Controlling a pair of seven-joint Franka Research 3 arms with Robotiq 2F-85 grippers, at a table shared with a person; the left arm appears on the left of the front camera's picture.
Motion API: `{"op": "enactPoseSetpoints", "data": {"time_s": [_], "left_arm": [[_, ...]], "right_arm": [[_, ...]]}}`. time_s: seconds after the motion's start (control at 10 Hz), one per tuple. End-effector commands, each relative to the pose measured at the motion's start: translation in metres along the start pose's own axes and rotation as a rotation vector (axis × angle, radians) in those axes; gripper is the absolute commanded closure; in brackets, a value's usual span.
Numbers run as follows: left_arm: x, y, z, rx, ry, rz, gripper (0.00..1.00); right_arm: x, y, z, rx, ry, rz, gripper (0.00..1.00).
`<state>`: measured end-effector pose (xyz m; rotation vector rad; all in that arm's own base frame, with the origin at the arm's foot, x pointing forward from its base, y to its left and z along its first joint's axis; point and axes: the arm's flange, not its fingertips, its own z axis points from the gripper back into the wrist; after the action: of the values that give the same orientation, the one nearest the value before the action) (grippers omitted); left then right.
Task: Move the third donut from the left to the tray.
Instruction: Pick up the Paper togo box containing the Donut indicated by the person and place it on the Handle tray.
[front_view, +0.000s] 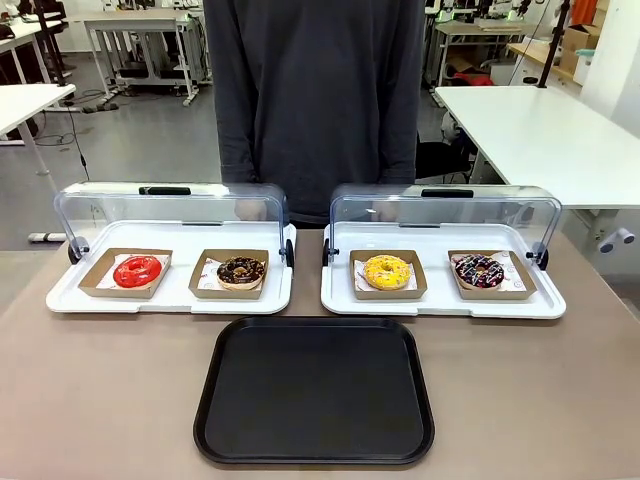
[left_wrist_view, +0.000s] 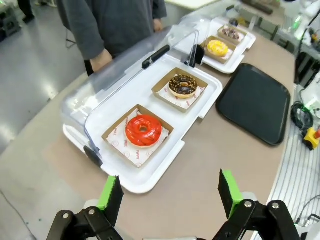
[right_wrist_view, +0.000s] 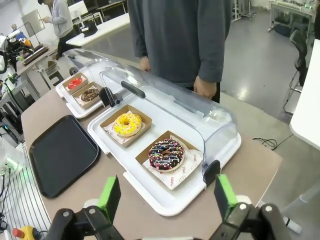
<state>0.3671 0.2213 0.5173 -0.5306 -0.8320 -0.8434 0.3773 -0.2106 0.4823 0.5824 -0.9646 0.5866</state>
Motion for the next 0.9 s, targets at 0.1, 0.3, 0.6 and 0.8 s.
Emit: {"op": "enactPoseSetpoints", "data": {"time_s": [0.1, 0.3, 0.6, 0.8], "left_arm": [[0.002, -0.0007, -0.0004, -0.005, 0.002, -0.001, 0.0], [0.002, -0.0007, -0.0004, -0.005, 0.002, -0.001, 0.0], [0.002, -0.0007, -0.0004, -0.005, 0.002, -0.001, 0.0], [0.002, -0.0007, -0.0004, -0.005, 0.002, -0.001, 0.0]], "right_arm": [[0.0009, 0.0019, 0.0005, 0.002, -0.006, 0.005, 0.0], [0.0009, 0.0019, 0.0005, 0.002, -0.006, 0.005, 0.0], [0.0009, 0.0019, 0.0005, 0.002, -0.006, 0.005, 0.0], [0.0009, 0.0019, 0.0005, 0.002, -0.006, 0.005, 0.0]]}}
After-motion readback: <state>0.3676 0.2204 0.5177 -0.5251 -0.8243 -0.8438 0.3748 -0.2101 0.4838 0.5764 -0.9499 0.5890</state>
